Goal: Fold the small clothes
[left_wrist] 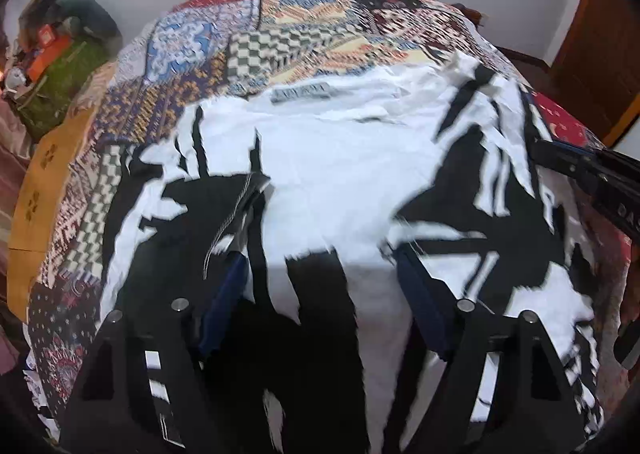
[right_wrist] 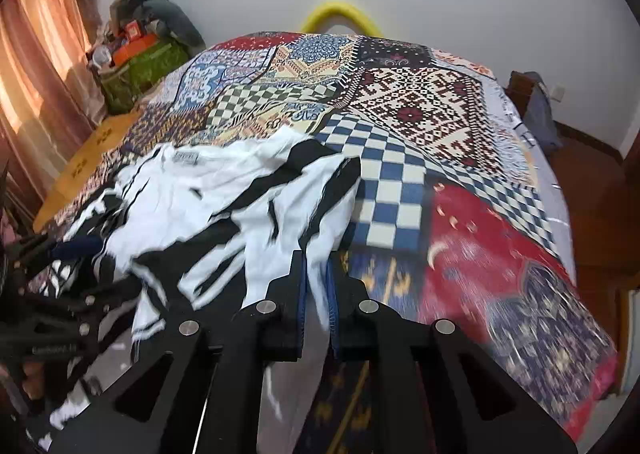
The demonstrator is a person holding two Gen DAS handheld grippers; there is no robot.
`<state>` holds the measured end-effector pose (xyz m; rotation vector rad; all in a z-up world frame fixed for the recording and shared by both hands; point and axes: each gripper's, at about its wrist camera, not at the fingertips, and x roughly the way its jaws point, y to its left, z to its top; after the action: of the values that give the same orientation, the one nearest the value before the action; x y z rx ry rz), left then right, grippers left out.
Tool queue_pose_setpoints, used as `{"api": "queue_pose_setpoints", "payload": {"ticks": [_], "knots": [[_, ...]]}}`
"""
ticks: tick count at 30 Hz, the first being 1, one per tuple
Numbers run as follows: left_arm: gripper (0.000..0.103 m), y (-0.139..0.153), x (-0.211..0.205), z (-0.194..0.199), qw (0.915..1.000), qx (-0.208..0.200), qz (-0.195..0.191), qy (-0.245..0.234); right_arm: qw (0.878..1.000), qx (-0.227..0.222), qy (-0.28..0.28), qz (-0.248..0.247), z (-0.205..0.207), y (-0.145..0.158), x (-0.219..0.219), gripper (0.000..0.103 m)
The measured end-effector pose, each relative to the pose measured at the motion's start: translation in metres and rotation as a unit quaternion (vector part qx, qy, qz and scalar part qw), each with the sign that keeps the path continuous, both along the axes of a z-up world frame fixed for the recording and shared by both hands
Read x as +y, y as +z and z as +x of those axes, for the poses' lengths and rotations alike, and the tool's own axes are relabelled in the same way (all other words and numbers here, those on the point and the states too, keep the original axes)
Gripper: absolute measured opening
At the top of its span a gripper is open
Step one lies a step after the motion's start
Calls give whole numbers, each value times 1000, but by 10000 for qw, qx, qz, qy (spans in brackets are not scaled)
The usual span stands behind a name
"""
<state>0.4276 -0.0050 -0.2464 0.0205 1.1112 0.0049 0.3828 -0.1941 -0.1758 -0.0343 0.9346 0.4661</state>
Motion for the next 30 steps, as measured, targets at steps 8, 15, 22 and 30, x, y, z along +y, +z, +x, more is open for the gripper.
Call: {"api": "queue_pose_setpoints", "payload": {"ticks": [8,15,22,30], "knots": [[79,10,-14,-34,9989,54,-15,-464,9986,114,496,-148,-64,1,-8,28],[79,16,16,-82,9988,218,130,-428,9963,491,605,-373,-115,-14,-22,31],[79,36,90,-157,9995,112,271,117,9967,667,414,-203,-165,-3,-47,32],[82,44,177,-233,9950,43,-24,999,9991,391,34,163,-217,23,-59,46]]}}
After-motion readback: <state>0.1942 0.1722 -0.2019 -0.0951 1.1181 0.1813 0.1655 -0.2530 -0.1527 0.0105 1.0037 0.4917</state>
